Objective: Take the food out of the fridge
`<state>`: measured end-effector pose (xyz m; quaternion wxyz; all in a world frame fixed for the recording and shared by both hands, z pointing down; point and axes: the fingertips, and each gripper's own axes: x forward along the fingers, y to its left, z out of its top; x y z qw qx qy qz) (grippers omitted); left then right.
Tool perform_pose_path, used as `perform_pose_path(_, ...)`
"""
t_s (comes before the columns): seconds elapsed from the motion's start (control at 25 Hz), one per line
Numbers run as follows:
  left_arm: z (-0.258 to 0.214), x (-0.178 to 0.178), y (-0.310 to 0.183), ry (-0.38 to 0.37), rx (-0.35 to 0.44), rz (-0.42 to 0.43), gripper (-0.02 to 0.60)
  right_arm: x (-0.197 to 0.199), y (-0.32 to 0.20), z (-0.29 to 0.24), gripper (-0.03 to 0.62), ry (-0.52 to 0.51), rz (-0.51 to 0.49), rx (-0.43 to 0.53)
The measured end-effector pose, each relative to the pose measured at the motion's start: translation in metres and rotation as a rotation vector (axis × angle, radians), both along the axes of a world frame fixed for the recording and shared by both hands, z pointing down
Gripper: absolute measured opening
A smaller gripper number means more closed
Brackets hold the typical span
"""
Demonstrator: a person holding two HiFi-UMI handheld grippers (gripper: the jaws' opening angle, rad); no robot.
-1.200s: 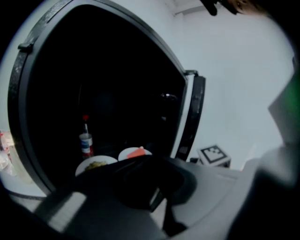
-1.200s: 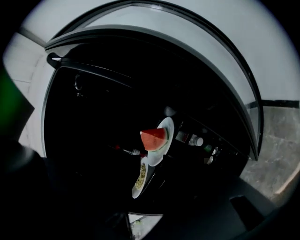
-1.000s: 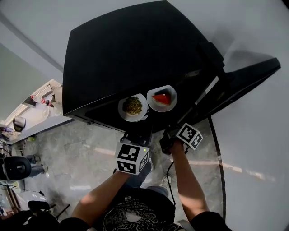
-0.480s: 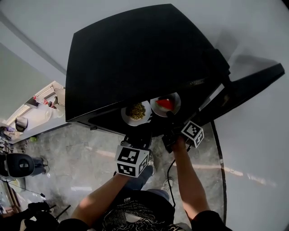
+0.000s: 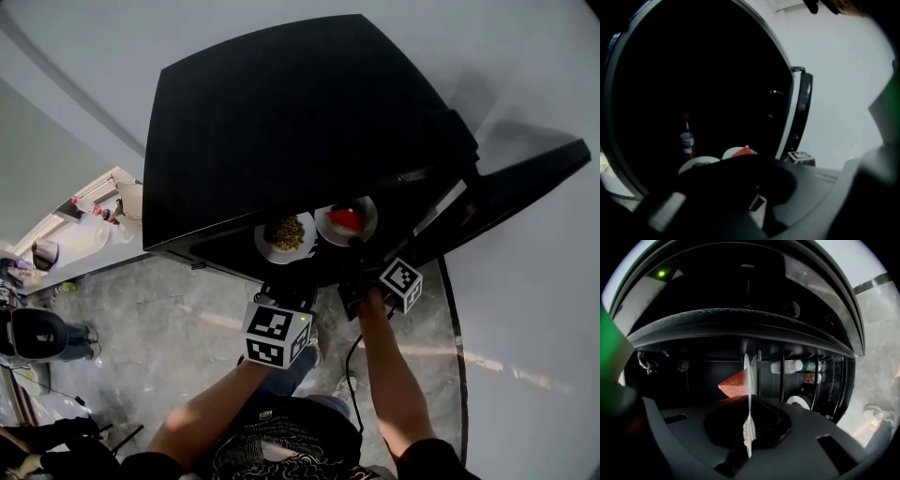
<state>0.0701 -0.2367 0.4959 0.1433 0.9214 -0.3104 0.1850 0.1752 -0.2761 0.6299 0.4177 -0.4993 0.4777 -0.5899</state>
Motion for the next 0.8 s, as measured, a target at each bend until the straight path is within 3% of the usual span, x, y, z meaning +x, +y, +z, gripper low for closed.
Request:
perform_pose_path(0.4, -0.001, -0.01, -0.002, 0.001, 0.006, -0.024, 0.002, 0.0, 0.002, -0.003, 0.011, 0.011, 0.035, 0.036)
perform_pose_path(0.8, -0.009, -0.011, 0.0, 0.017, 0.017, -0.044, 0.002, -0.002, 0.01, -0.025, 0.011, 0.055, -0.009, 0.065)
